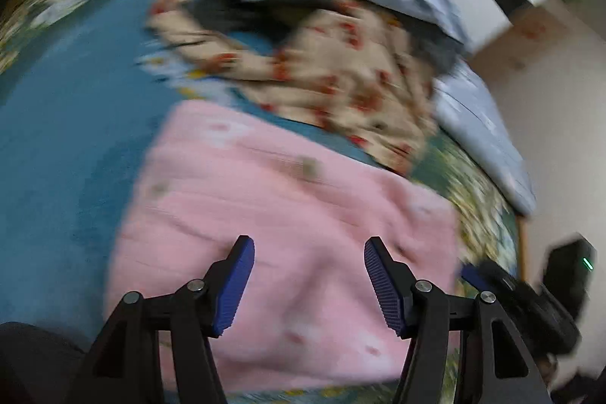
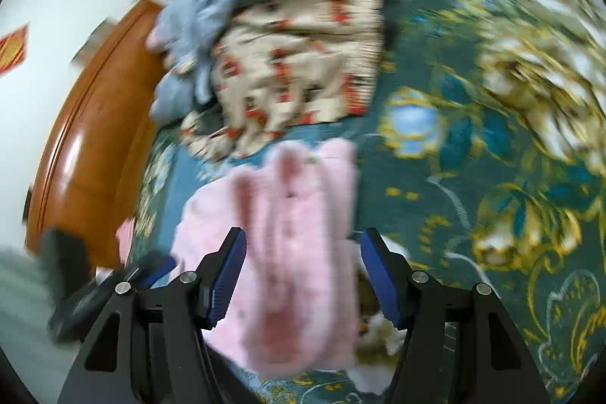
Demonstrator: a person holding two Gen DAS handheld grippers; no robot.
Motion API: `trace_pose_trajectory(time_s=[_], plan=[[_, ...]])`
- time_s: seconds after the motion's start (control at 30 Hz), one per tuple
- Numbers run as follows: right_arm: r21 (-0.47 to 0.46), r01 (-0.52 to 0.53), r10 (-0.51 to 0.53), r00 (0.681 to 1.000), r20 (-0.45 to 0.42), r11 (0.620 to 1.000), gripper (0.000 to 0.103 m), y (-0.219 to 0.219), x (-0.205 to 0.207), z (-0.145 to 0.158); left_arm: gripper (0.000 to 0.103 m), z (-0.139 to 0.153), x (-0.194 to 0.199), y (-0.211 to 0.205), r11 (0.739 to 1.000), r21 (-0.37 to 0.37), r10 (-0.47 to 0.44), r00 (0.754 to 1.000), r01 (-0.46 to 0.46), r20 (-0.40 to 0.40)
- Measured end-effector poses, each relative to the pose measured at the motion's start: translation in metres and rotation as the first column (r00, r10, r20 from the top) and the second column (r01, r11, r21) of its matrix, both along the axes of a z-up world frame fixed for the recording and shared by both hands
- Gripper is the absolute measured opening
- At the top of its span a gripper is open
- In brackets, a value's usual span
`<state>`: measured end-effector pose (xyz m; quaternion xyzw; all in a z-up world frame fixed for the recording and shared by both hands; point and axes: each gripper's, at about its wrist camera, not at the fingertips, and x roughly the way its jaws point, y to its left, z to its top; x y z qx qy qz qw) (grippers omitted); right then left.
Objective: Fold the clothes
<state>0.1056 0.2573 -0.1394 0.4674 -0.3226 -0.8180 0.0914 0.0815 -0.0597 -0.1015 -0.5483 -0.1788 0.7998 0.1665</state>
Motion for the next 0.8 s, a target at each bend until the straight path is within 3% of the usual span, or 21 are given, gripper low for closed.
trace_pose_trajectory(time_s=[0.13, 0.23, 0.27, 0.3, 0.33, 0.43, 0.63, 0.8], plan=[[0.094, -0.138, 0.138, 0.99, 0.011, 0.986, 0.064, -0.044, -0.02, -0.004, 0.065, -0.018, -0.003, -0.018, 0.994, 0.077, 0.071, 0.995, -0.076, 0.067], [0.147, -0.135, 0.124, 0.989, 0.083, 0.98, 0.062, -0.059, -0.038, -0.022, 0.065, -0.02, -0.003, -0.026, 0.988, 0.117, 0.093, 0.993, -0.101, 0.073], [0.133, -0.115, 0.102, 0.99, 0.098, 0.984, 0.057, -0.059, -0.039, -0.025, 0.065, -0.02, -0.003, -0.028, 0.986, 0.13, 0.099, 0.992, -0.108, 0.075], [0.101, -0.097, 0.086, 0.991, 0.101, 0.99, 0.034, -0.058, -0.041, -0.025, 0.065, -0.02, -0.003, -0.03, 0.983, 0.142, 0.105, 0.992, -0.115, 0.075], [0.069, -0.088, 0.082, 0.992, 0.097, 0.994, 0.029, -0.056, -0.041, -0.023, 0.065, -0.02, -0.003, -0.031, 0.98, 0.155, 0.111, 0.991, -0.121, 0.075], [0.074, -0.081, 0.077, 0.996, 0.054, 0.994, 0.026, -0.049, -0.038, -0.012, 0.065, -0.022, -0.005, -0.034, 0.976, 0.174, 0.113, 0.99, -0.127, 0.088], [0.094, -0.068, 0.053, 0.988, 0.147, 0.993, 0.026, -0.043, -0.039, -0.045, 0.065, -0.034, -0.008, -0.031, 0.981, 0.154, 0.096, 0.984, -0.119, 0.148], [0.079, -0.041, 0.029, 0.989, 0.146, 0.996, 0.028, -0.036, -0.037, -0.035, 0.065, -0.029, -0.005, -0.034, 0.973, 0.197, 0.095, 0.987, -0.119, 0.126]])
